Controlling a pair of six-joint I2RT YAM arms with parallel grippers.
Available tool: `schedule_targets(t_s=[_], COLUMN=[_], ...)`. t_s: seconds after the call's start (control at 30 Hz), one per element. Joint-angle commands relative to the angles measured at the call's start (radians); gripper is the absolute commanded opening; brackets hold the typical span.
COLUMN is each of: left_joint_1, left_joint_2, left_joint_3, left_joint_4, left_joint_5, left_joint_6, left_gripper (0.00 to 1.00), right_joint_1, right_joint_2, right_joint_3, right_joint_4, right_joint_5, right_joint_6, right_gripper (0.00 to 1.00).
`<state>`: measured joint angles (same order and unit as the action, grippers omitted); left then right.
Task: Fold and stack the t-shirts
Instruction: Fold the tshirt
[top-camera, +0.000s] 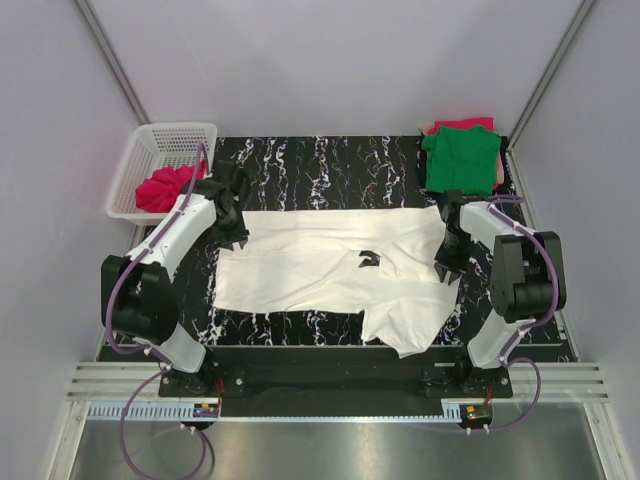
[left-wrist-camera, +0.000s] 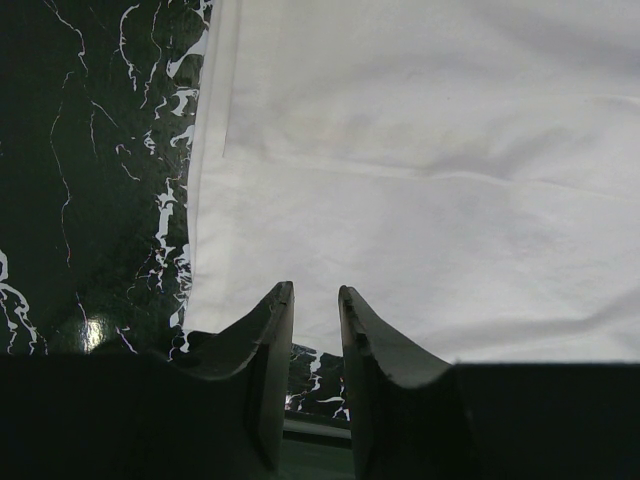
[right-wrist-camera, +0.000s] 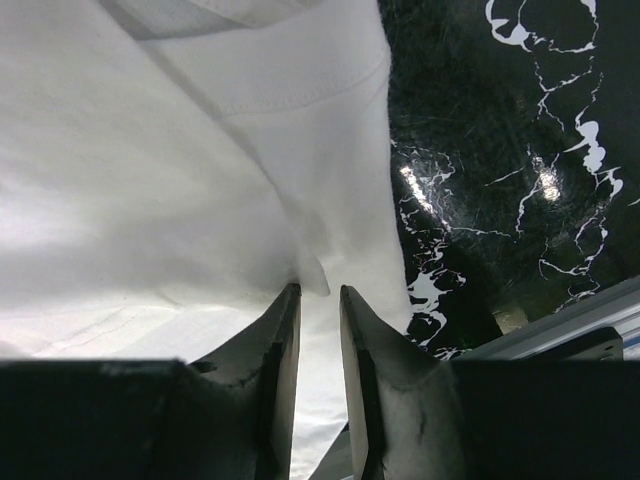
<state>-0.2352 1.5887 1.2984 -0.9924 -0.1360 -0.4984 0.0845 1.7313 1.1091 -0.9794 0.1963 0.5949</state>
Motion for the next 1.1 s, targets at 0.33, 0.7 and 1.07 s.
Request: schedule_targets(t_s=[0.33,0.7,1.07], left_joint_1=[-0.003,-0.003,-0.004], left_joint_2=[-0.009,-0.015,-0.015], left_joint_3=[-0.002,-0.007,-0.014], left_joint_4=[0.02,0.02,0.023], left_joint_5=[-0.019,-0.019,-0.013], left_joint_6=[-0.008,-0.006,-0.014], left_gripper=[0.29,0.29,0.29], right_joint_1=[-0.003,-0.005,-0.005], right_joint_2=[-0.019,-0.03,-0.021], right_joint_3=[0.012,-0.009,-0.057], right_joint_4=[-0.01,-0.01,0.008], right_joint_5=[0.026,0.035,0.04], right_joint_6=[0.002,0.009,0.022], right_gripper=[0.3,0.36,0.35])
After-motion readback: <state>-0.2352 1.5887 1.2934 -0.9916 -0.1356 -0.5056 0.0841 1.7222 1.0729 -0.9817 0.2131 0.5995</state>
